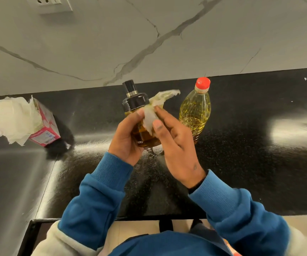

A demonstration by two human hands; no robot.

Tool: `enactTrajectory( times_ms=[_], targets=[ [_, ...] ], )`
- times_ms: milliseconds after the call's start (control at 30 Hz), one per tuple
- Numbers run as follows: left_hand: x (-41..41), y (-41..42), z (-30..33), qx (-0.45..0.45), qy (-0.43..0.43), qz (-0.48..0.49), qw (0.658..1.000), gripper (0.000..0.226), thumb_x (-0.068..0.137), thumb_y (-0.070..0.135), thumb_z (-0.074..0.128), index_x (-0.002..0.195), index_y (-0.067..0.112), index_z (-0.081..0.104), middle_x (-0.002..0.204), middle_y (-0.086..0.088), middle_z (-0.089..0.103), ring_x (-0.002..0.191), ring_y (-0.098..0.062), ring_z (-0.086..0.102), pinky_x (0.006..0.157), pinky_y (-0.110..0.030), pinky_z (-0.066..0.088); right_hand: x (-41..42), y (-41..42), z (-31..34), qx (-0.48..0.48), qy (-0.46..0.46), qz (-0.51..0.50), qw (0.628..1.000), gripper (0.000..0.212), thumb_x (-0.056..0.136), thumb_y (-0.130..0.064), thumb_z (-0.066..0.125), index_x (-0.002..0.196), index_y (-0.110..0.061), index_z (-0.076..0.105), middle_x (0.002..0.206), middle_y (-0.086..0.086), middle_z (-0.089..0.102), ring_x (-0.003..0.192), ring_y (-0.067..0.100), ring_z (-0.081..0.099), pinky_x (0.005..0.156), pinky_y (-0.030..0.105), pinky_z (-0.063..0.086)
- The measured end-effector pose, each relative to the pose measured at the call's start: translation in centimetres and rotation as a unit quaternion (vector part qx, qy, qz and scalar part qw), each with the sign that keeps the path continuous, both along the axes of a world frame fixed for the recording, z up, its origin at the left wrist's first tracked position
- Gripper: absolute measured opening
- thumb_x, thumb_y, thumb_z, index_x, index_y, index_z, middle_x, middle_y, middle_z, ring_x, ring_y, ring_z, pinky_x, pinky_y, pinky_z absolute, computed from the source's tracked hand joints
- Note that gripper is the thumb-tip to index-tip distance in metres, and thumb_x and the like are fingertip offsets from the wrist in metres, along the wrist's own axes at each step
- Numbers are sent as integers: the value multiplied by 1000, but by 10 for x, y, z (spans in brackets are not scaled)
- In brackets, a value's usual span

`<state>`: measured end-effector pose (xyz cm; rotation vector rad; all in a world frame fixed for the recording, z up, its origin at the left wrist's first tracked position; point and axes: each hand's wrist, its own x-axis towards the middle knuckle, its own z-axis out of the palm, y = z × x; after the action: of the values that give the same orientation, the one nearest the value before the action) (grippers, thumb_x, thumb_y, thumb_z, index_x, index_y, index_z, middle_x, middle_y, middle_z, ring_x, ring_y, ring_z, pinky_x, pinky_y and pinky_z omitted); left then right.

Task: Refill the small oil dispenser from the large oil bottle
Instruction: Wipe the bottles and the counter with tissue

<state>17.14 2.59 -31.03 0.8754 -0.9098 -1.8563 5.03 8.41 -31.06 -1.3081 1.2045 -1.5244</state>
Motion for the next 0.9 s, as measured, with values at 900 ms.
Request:
enactTrajectory(
  times_ms=[900],
  targets=[
    [2, -91, -87, -64, -290, 158, 942, 55, 64, -3, 91, 102, 26, 62, 102, 1, 71, 96, -16, 69, 86, -35, 59, 24, -74, -72, 359, 137, 112, 916, 75, 86, -4, 52, 149, -35, 27, 124, 6, 60, 115, 27, 59, 103, 49, 49]
  ],
)
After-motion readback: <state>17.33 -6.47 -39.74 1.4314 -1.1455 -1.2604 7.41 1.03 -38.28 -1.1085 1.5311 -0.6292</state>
